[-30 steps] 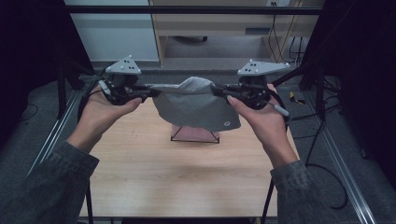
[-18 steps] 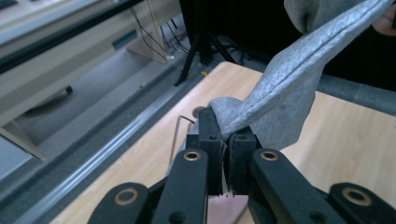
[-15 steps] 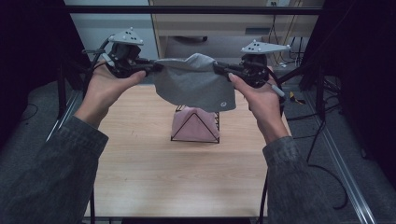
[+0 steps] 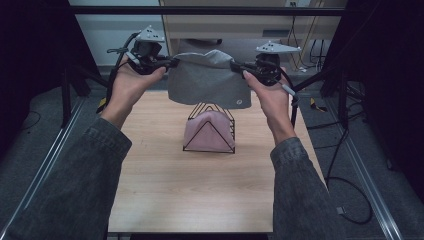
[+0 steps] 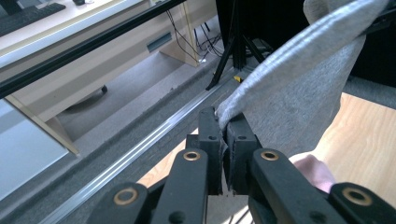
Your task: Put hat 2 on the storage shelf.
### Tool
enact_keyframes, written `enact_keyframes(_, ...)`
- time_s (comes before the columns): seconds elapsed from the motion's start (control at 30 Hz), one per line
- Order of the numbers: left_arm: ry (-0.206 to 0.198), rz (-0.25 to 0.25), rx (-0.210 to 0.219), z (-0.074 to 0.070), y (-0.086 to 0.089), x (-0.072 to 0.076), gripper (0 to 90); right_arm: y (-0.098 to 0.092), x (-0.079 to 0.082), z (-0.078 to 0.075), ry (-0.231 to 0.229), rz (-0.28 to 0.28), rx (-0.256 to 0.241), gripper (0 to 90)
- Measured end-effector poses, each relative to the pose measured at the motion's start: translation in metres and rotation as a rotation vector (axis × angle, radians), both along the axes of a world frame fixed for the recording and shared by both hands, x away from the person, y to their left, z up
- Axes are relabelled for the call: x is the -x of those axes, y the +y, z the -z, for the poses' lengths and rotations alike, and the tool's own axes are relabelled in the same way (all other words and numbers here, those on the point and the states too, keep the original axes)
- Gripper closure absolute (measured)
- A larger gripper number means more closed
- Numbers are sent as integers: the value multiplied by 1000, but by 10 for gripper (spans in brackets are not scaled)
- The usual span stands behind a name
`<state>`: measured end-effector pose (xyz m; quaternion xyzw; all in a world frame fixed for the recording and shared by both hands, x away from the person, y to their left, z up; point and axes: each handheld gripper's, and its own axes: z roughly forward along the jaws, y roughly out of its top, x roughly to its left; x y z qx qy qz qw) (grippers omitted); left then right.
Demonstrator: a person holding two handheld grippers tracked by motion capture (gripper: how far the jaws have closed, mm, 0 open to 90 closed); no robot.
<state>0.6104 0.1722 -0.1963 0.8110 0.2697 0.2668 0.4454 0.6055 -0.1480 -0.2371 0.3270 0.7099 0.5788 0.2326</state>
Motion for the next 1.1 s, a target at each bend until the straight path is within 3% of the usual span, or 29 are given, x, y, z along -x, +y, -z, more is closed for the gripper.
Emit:
enact_keyframes(0.1, 25, -8, 0, 11, -5, -10, 871, 1, -11, 11, 14, 12, 10, 858)
enact_keyframes(0.4, 43, 4, -7, 30, -14, -18, 871, -6, -22, 34, 50, 37, 17, 858)
enact_keyframes(1.1, 83, 16, -27, 59, -23, -19, 870, -14, -21, 62, 107, 50, 42, 856)
